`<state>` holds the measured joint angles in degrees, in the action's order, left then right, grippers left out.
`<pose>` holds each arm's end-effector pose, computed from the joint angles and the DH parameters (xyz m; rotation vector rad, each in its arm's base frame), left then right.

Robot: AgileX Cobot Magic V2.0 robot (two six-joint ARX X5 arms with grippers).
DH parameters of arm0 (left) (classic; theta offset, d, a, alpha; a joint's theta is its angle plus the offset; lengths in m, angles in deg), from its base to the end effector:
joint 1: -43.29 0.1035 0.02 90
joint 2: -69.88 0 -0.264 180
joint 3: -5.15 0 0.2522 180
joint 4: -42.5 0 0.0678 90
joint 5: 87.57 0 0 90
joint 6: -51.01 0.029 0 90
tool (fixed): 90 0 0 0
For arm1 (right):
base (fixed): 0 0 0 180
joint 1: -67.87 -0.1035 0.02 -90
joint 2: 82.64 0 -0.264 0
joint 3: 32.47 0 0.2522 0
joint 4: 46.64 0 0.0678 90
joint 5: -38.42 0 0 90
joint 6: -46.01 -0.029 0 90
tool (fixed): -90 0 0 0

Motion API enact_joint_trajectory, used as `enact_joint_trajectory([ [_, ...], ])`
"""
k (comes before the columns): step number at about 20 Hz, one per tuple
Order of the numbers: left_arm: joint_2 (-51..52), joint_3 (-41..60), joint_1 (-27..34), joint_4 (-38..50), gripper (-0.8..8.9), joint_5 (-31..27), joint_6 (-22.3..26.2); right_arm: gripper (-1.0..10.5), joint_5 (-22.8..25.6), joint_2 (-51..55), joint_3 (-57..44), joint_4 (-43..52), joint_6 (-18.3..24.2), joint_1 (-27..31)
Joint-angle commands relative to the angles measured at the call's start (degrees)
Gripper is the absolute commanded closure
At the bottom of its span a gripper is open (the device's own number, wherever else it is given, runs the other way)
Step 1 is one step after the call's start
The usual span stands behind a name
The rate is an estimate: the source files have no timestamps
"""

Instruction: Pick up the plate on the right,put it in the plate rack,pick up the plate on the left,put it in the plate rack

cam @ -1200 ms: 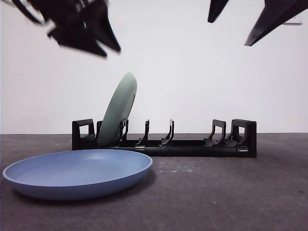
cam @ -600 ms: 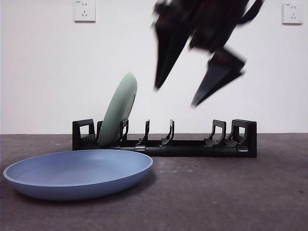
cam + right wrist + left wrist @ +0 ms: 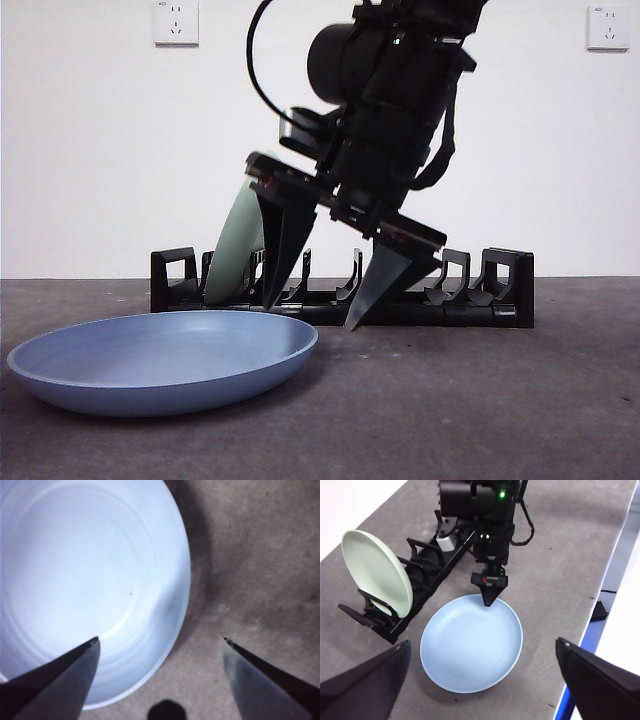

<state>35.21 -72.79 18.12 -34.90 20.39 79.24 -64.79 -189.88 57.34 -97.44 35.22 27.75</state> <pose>0.0554 -0.0359 0.3730 0.4930 0.4166 -0.8658 0.2821 0.2464 0.1909 -0.1320 1.2636 0.6966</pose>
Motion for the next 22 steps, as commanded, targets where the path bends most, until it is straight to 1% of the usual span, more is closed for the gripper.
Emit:
enact_joint_trajectory([
  [1, -0.2, -0.1, -0.5, 0.3, 3.21, 0.0, 1.0, 5.4, 0.6, -1.7, -0.5, 1.0, -1.3, -0.2],
  [4, -0.7, -0.1, -1.0, 0.3, 3.21, 0.0, 1.0, 5.5, 0.9, -2.9, -0.5, 1.6, -1.8, -0.4],
  [8, -1.0, -0.1, -2.0, 0.3, 3.21, 0.0, 1.0, 7.1, 0.7, -4.3, -0.5, 2.2, -2.6, -0.6],
  [10, -1.1, -0.1, -2.5, 0.3, 3.21, 0.0, 1.0, 7.4, 0.7, -4.8, -0.5, 2.5, -2.8, -0.8],
  [12, -1.1, -0.1, -2.8, 0.3, 3.21, 0.0, 1.0, 7.4, 0.8, -5.0, -0.5, 2.7, -3.0, -0.8],
  [13, -1.2, -0.1, -3.0, 0.3, 3.21, 0.0, 1.0, 7.7, 0.8, -5.1, -0.5, 2.8, -3.2, -0.9],
  [16, -1.2, -0.1, -3.5, 0.3, 3.21, 0.0, 1.0, 9.7, 0.9, -5.1, -0.5, 3.2, -3.1, -1.1],
  [20, -1.3, -0.1, -4.3, 0.2, 3.21, 0.0, 1.0, 9.6, 0.8, -5.1, -0.5, 3.6, -3.1, -1.1],
  [22, -1.4, -0.1, -5.0, 0.1, 3.21, 0.0, 1.3, 9.6, -0.1, -5.0, -0.5, 3.5, -3.1, -1.1],
])
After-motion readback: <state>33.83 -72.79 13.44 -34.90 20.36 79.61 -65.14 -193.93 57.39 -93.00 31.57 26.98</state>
